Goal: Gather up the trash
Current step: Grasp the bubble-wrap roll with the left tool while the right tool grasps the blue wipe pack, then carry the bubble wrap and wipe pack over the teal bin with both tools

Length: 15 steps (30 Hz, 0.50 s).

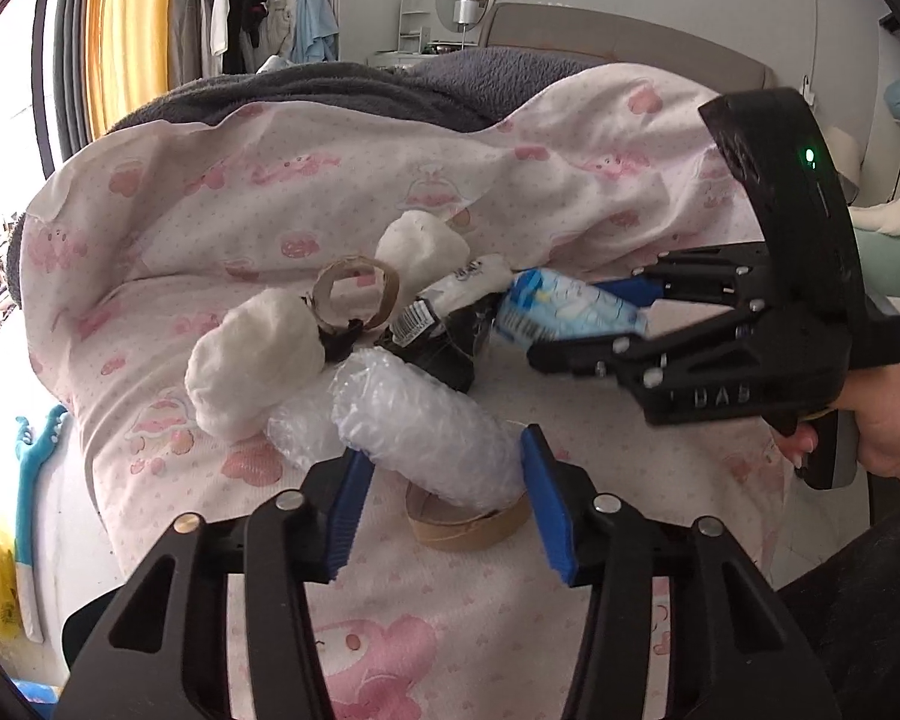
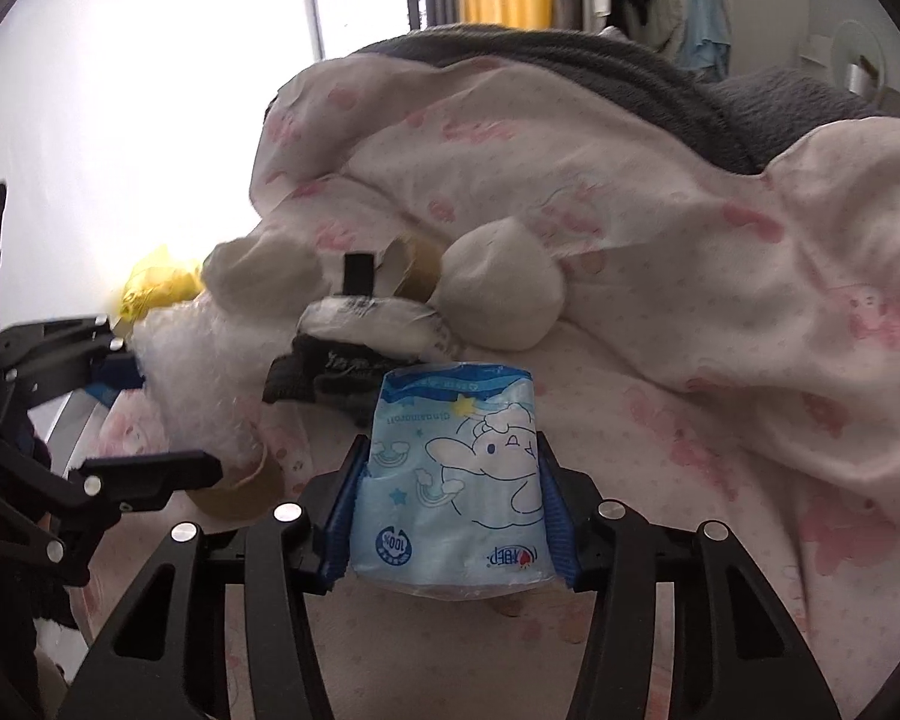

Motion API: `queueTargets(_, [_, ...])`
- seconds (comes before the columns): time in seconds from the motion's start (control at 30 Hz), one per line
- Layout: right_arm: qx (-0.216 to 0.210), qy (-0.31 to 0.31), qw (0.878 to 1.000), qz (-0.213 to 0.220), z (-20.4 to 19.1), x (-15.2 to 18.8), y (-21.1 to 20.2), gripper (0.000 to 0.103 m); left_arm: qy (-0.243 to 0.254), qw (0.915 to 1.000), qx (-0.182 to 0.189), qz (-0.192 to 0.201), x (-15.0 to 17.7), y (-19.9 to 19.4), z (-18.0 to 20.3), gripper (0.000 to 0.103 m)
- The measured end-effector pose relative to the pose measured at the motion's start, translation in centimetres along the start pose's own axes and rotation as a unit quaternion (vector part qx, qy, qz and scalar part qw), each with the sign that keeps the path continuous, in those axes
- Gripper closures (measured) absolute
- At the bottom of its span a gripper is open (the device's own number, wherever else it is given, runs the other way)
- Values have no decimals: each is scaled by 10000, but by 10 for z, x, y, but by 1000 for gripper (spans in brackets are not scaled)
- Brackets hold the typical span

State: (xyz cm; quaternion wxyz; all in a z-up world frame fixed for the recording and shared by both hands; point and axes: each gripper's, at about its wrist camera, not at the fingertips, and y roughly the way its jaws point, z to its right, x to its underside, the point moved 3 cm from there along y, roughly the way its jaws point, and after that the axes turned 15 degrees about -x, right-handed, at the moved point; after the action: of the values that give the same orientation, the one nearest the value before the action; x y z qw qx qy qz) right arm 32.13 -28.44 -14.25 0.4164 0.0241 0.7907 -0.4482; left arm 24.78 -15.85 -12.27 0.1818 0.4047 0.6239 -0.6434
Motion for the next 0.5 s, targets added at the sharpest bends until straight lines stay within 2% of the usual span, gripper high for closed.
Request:
queueTargets(0.27, [556, 246, 9974, 389, 14, -10, -23, 50, -279, 9992, 139, 234, -11, -10, -10, 51])
queueTargets(0.37, [633, 327, 9958, 568, 16, -16, -29, 50, -409, 9985, 121, 354, -15, -16, -18, 51])
queueTargets(0.5, [571, 300, 9953, 717, 10, -22, -33, 50, -540, 9977, -88, 405, -16, -20, -31, 51])
